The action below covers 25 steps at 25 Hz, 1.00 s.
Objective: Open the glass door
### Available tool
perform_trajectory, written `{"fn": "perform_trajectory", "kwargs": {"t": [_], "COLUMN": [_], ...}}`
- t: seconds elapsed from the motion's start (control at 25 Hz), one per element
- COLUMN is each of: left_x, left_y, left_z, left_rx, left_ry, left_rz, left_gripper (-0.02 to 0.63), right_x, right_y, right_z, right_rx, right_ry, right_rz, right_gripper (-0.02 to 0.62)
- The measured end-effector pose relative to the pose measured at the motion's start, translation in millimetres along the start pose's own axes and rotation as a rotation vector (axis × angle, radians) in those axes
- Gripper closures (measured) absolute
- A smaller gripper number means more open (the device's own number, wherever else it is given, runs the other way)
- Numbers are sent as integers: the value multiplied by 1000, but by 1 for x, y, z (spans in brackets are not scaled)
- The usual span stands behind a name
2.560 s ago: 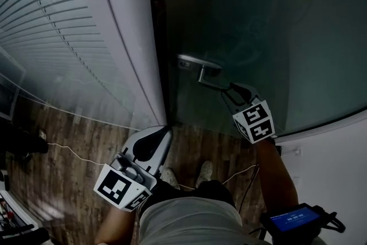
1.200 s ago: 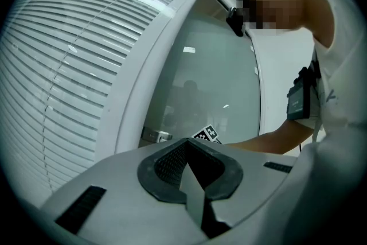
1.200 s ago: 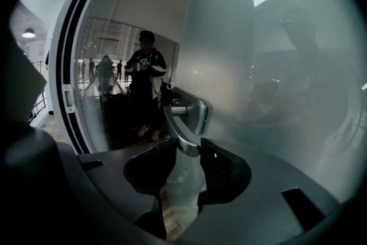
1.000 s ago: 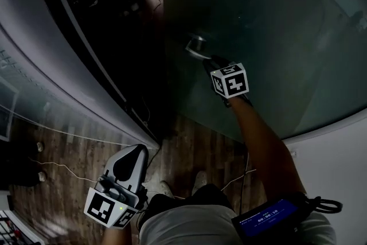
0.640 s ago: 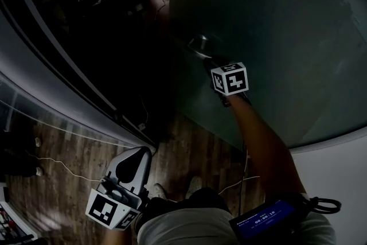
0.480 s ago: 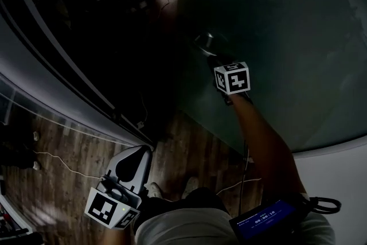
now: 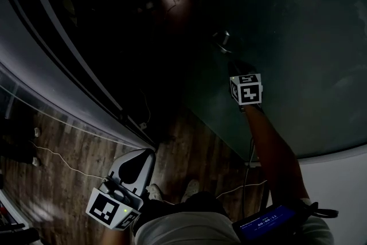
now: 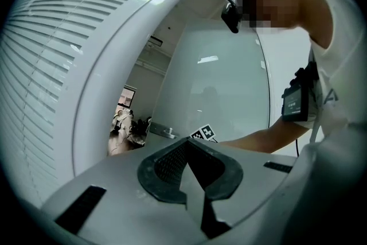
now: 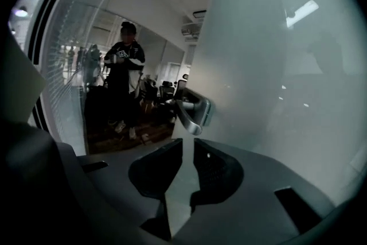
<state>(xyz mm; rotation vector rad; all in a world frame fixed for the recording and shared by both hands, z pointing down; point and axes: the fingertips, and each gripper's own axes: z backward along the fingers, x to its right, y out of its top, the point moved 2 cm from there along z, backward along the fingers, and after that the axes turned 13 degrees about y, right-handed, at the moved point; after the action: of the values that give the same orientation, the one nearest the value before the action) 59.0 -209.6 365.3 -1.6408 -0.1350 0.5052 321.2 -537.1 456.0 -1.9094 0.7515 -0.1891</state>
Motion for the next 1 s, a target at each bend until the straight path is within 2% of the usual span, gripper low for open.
{"fn": "perform_trajectory", "kwargs": {"t": [0.04, 0.12, 0.28, 0.52, 0.8, 1.0], "left_x": [-2, -4, -10, -13, -11, -7], "left_y": [1, 3, 7, 16, 25, 30], "left_z": [1, 1, 3, 19, 59, 72], "left_rx": [-1, 1, 18, 41, 38, 29], "left_ry": [-4, -12, -30, -97, -209, -248], "left_rz": [-2, -4, -16, -40, -50, -62], "left_gripper": [606, 606, 606, 606, 606, 606], "right_x": [-5, -16, -43, -97, -180, -226], "right_y": [4, 17, 38, 57, 54, 54], "right_z": [8, 26, 71, 160, 276, 324], "right_rx": [19, 83, 230, 385, 477, 501], "right_ry": [2, 7, 23, 28, -39, -54], "right_rz": [26, 49, 17, -40, -75, -63], "right_gripper": [553, 590, 594, 594, 594, 594]}}
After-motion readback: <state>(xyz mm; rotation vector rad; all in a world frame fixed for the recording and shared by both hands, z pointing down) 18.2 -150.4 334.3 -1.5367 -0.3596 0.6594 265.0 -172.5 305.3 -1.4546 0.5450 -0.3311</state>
